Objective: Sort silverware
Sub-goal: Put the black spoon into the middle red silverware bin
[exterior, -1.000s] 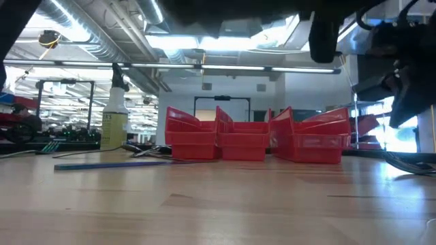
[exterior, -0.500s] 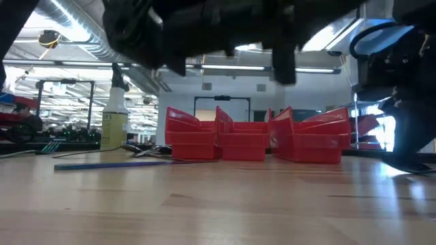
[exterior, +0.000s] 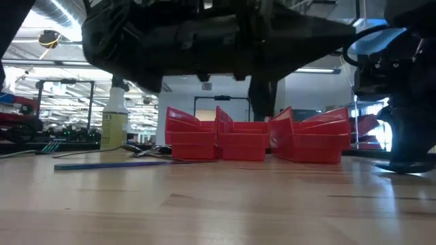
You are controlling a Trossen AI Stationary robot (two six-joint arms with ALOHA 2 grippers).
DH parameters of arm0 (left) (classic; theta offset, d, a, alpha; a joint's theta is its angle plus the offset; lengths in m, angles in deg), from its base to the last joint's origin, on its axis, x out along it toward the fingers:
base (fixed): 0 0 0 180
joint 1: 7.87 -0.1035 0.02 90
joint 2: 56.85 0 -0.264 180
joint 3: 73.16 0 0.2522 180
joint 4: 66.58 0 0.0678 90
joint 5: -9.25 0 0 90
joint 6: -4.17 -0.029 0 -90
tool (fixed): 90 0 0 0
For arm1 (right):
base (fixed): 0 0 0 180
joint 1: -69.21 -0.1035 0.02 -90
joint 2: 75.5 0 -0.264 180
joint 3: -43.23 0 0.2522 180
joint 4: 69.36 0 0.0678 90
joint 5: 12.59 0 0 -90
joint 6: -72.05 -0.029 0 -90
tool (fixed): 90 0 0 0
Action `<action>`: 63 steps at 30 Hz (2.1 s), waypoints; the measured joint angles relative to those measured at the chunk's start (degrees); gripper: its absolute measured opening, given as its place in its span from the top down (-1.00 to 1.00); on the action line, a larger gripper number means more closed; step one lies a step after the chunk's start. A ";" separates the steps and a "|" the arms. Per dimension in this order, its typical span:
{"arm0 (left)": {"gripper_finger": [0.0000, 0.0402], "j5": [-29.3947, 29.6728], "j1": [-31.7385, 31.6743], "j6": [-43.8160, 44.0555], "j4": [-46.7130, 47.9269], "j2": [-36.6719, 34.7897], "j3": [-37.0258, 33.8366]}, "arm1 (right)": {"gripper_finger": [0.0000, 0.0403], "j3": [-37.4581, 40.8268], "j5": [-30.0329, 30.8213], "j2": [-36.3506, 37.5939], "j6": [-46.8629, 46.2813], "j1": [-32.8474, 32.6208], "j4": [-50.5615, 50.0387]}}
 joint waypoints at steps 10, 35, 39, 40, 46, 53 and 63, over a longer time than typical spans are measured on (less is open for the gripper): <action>1.00 0.58 0.14 0.13 -0.14 -5.14 -6.83 | 1.00 -1.40 0.60 -0.43 -2.29 3.49 -0.45; 1.00 6.49 0.12 0.79 1.15 -7.93 -9.60 | 1.00 -1.44 -8.86 -0.87 -3.88 4.28 -4.68; 1.00 6.60 0.14 1.32 1.15 -7.93 -9.60 | 1.00 -1.53 -8.47 -0.87 -2.56 4.26 -4.68; 1.00 6.88 0.14 1.34 1.12 -7.93 -9.60 | 1.00 -1.53 -8.44 -0.88 -2.27 4.26 -4.66; 1.00 7.54 0.14 1.85 1.12 -7.86 -9.60 | 1.00 -1.53 -7.01 -0.92 -0.43 4.26 -4.61; 1.00 7.54 0.14 1.85 1.12 -7.86 -9.59 | 1.00 -1.53 -3.97 -0.92 -1.53 4.35 -5.87; 1.00 7.54 0.14 1.79 1.12 -7.84 -9.56 | 1.00 -1.80 -3.78 -0.94 -10.04 9.13 -6.51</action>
